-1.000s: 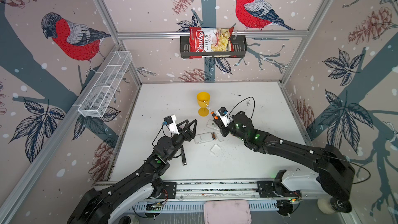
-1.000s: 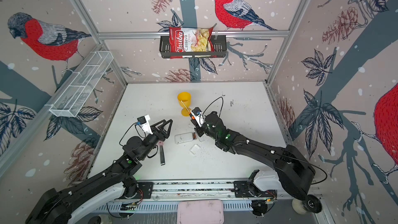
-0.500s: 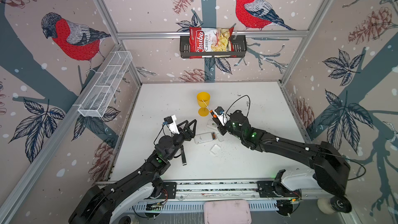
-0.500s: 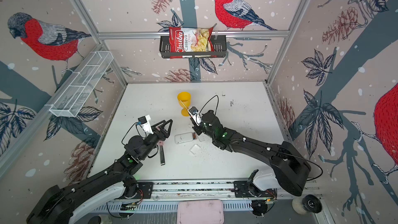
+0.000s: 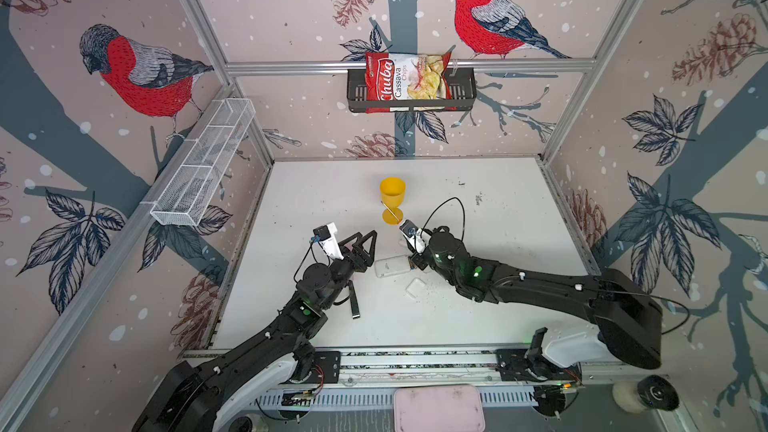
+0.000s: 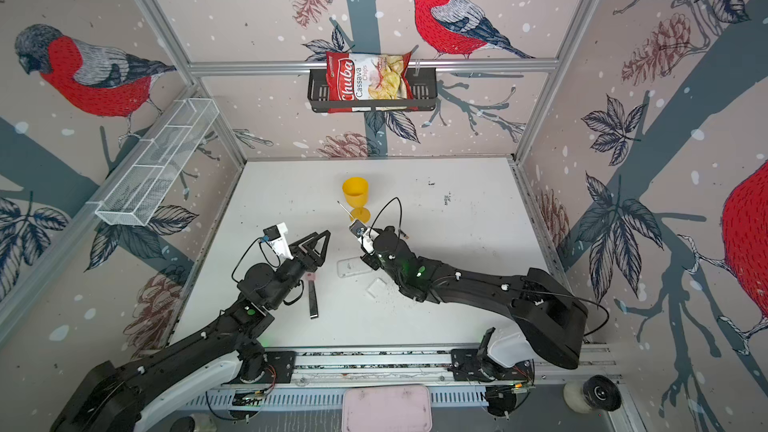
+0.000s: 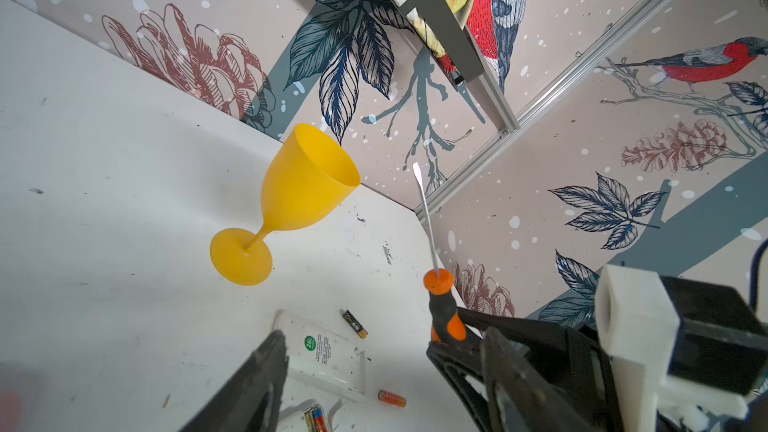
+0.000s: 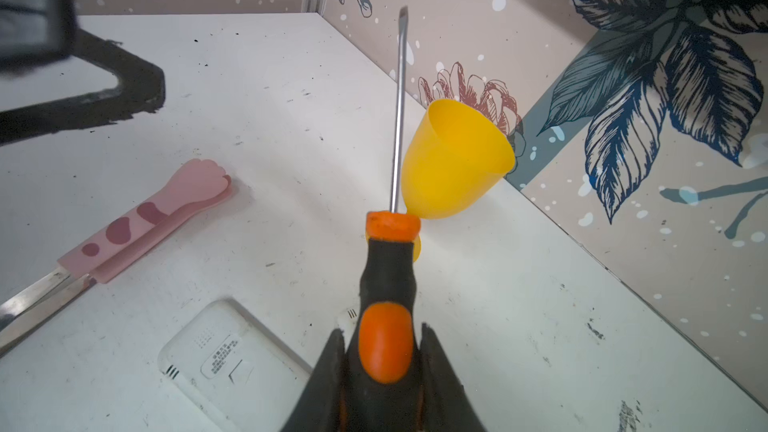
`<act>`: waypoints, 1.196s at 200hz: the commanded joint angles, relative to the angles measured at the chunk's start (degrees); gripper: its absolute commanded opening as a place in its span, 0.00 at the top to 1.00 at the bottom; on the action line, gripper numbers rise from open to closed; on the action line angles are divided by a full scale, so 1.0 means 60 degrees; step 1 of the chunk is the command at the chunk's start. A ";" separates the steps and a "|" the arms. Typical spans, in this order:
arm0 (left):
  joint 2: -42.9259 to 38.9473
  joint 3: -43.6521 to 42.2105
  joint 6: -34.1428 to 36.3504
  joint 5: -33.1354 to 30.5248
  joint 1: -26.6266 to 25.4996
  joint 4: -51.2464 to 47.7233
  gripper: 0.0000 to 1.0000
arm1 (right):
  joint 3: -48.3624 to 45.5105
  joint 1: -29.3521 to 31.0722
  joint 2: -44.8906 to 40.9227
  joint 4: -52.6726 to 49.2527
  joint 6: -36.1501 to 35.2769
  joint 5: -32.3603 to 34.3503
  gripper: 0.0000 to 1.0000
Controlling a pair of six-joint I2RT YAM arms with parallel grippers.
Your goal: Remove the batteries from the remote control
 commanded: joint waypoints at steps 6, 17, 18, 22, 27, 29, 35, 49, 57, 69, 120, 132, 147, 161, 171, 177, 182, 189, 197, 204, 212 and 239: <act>-0.0032 -0.0110 -0.0130 -0.0026 0.0058 0.0385 0.28 | 0.0079 0.0263 0.0262 0.0803 -0.0527 0.1173 1.00; 0.0024 -0.0139 -0.0250 -0.0010 0.0086 0.0529 0.29 | 0.0084 0.0368 0.0357 0.0943 -0.0654 0.1332 1.00; 0.0026 -0.0148 -0.0262 -0.0010 0.0087 0.0535 0.30 | 0.0079 0.0373 0.0362 0.0952 -0.0668 0.1351 1.00; 0.0056 -0.0155 -0.0287 -0.0010 0.0087 0.0562 0.30 | 0.0074 0.0399 0.0388 0.1020 -0.0734 0.1426 1.00; 0.0084 -0.0133 -0.0324 -0.0007 0.0095 0.0568 0.31 | 0.0072 0.0446 0.0429 0.1125 -0.0806 0.1514 1.00; 0.0101 -0.0130 -0.0338 -0.0009 0.0097 0.0560 0.32 | 0.0074 0.0461 0.0427 0.1159 -0.0846 0.1552 1.00; 0.0150 -0.0112 -0.0384 -0.0011 0.0102 0.0535 0.33 | 0.0061 0.0518 0.0468 0.1269 -0.0916 0.1655 1.00; 0.0274 -0.0073 -0.0464 -0.0011 0.0138 0.0506 0.35 | 0.0016 0.0583 0.0536 0.1516 -0.1077 0.1856 1.00; 0.0338 -0.0056 -0.0501 0.0015 0.0167 0.0536 0.36 | -0.0006 0.0615 0.0570 0.1594 -0.1122 0.1895 1.00; 0.0446 -0.0026 -0.0562 0.0081 0.0210 0.0610 0.36 | -0.0003 0.0624 0.0626 0.1620 -0.1122 0.1926 1.00; 0.0727 -0.0012 -0.0670 0.0307 0.0271 0.1134 0.39 | -0.0012 0.0642 0.0639 0.1535 -0.0993 0.1747 1.00; 0.0782 0.0011 -0.0671 0.0356 0.0264 0.1147 0.39 | 0.0010 0.0624 0.0569 0.1428 -0.0920 0.1583 1.00; 0.0821 -0.0009 -0.0692 0.0386 0.0278 0.1200 0.40 | 0.0076 0.0521 0.0490 0.1167 -0.0755 0.1283 1.00; 0.0848 -0.0053 -0.0729 0.0408 0.0278 0.1274 0.41 | 0.0139 0.0383 0.0400 0.0877 -0.0509 0.0846 1.00; 0.0837 -0.0072 -0.0751 0.0418 0.0278 0.1289 0.41 | 0.0177 0.0220 0.0333 0.0637 -0.0298 0.0453 1.00; 0.0834 -0.0086 -0.0758 0.0430 0.0278 0.1297 0.41 | 0.0199 0.0135 0.0299 0.0508 -0.0163 0.0231 1.00; 0.0821 -0.0112 -0.0773 0.0426 0.0278 0.1290 0.41 | 0.0213 0.0047 0.0264 0.0407 -0.0070 0.0040 1.00; 0.0812 -0.0125 -0.0784 0.0422 0.0278 0.1293 0.41 | 0.0221 -0.0035 0.0209 0.0279 0.0049 -0.0244 1.00; 0.0792 -0.0132 -0.0802 0.0428 0.0278 0.1290 0.41 | 0.0227 -0.0126 0.0140 0.0195 0.0148 -0.0530 1.00; 0.0777 -0.0152 -0.0816 0.0430 0.0278 0.1304 0.41 | 0.0221 -0.0190 0.0087 0.0121 0.0214 -0.0761 1.00; 0.0773 -0.0160 -0.0830 0.0427 0.0280 0.1304 0.41 | 0.0240 -0.0249 0.0051 0.0040 0.0272 -0.0985 1.00; 0.0775 -0.0176 -0.0860 0.0466 0.0279 0.1331 0.41 | 0.0350 -0.0454 -0.0052 -0.0303 0.0398 -0.1639 1.00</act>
